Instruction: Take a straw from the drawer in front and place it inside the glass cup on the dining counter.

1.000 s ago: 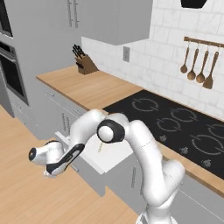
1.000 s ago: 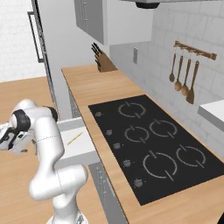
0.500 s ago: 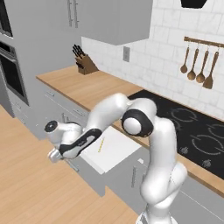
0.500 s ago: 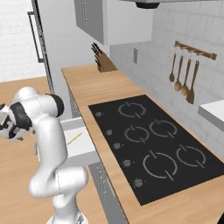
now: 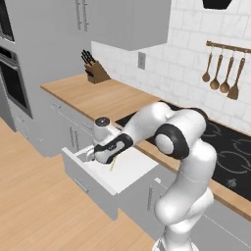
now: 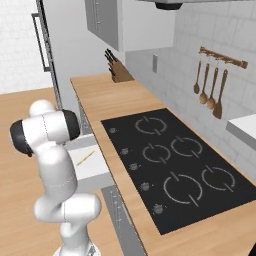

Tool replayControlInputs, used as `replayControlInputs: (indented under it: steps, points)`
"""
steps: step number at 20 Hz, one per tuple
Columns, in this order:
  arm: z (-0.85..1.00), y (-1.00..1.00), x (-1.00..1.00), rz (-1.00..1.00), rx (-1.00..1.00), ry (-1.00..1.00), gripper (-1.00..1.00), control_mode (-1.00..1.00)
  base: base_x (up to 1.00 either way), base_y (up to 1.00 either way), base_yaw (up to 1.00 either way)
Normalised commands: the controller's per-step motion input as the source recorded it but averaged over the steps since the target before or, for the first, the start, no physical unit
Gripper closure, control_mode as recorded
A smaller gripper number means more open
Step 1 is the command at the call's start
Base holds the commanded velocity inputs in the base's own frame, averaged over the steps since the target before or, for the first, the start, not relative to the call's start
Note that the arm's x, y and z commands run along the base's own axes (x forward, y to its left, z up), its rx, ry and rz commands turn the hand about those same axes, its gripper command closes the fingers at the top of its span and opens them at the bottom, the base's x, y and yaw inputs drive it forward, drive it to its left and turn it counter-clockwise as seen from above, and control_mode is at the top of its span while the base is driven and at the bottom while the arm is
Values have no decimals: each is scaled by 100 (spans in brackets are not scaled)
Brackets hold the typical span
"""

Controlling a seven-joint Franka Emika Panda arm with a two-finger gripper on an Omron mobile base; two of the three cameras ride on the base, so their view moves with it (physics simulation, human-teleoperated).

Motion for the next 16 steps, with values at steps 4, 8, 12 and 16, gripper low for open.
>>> replayControlInputs:
  steps: [4, 8, 12, 16]
  points:
    - [-30, -20, 78, 0, 1, 6, -100, -100, 0, 0, 0]
    - [-58, 0, 25, 0, 0, 0, -100, -100, 0, 0, 0]
    - [-69, 8, 0, 0, 0, 0, -100, -100, 0, 0, 0]
    - [-68, 23, 0, 0, 0, 0, -100, -100, 0, 0, 0]
